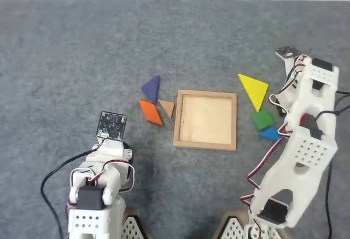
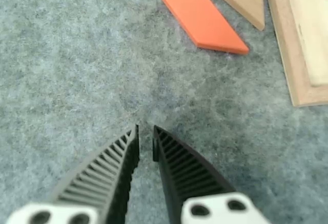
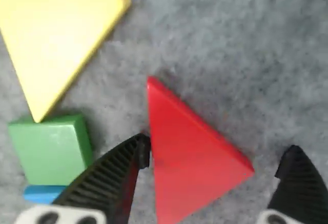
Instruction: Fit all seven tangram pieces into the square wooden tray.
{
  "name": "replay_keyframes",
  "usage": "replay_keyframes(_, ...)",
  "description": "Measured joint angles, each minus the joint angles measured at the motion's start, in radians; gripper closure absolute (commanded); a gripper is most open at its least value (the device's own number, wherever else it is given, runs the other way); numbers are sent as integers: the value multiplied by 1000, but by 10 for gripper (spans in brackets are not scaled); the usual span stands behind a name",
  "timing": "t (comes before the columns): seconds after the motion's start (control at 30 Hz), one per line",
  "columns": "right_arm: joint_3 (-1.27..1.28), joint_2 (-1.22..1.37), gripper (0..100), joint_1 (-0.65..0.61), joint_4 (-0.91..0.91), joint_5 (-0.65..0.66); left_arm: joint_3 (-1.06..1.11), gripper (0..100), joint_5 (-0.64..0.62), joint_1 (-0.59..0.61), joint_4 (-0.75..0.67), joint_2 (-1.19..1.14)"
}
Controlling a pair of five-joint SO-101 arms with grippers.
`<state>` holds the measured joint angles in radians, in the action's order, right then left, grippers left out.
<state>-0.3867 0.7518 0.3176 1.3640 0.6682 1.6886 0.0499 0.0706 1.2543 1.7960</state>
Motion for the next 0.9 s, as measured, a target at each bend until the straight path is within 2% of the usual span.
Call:
replay_keyframes(0.27,-26,18,790,17,3,-35,0,953,0,0,0,0)
replay_keyframes(0.57,-52,18,878,48,-9,-44,0,953,0,0,0,0)
replay_keyframes(0.67,-52,17,857,63,-9,-60,0,953,0,0,0,0)
replay_keyframes(0.9,-28,-68,723,153,23,-170,0,953,0,0,0,0)
